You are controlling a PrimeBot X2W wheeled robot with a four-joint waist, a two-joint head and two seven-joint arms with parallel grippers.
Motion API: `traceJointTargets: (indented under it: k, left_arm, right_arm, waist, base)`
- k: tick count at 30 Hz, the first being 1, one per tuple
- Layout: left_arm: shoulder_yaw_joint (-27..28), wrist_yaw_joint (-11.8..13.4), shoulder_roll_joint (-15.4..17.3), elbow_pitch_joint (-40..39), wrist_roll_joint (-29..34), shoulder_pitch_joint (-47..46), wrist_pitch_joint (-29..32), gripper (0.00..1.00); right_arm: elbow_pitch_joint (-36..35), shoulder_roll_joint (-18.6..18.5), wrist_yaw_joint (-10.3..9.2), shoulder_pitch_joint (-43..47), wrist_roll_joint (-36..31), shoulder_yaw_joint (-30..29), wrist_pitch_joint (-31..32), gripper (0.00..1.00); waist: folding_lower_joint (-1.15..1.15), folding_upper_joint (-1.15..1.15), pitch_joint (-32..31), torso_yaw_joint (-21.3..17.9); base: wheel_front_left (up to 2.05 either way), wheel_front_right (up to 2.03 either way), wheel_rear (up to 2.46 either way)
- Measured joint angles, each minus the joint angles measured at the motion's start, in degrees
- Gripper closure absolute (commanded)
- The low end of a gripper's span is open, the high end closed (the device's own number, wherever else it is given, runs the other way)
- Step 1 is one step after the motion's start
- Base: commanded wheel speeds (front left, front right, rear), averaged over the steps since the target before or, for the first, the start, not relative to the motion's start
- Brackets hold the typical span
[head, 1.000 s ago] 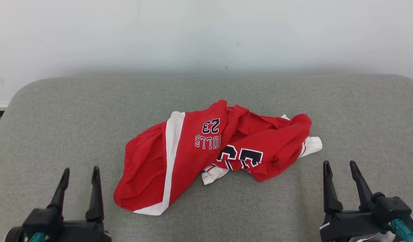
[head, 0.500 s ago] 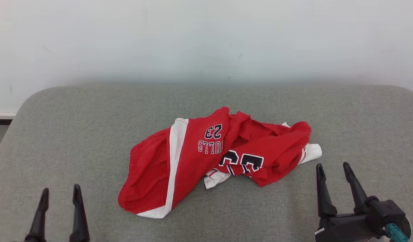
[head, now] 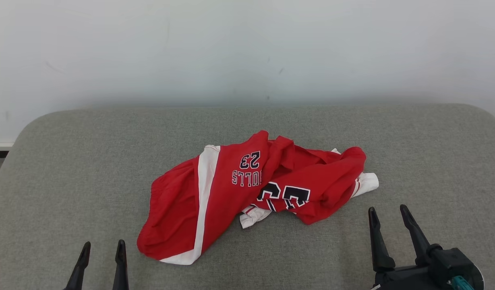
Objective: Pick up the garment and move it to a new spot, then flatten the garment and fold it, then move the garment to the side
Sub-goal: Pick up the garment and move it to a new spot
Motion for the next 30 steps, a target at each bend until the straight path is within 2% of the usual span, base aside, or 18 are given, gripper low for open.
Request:
traceJointTargets:
  k: [22, 30]
  left_arm:
    - [1.5, -2.2, -1.7, 2.0, 2.2, -0.7, 0.0, 0.0]
    - [-1.8, -2.4, -0.1, 4.8, 2.6, -7.8, 0.0, 0.0]
  right_arm:
    - [0.9, 0.0, 0.0, 0.1, 0.0, 0.6, 0.0, 0.0]
    - [1.2, 0.0, 0.0, -0.1, 0.0, 0.9, 0.0, 0.0]
  waist:
    - [0.0, 0.0, 0.0, -0.2]
    - [0.0, 0.0, 0.9, -0.6]
  base:
    - [0.0, 0.0, 0.0]
    - [0.0, 0.0, 0.0]
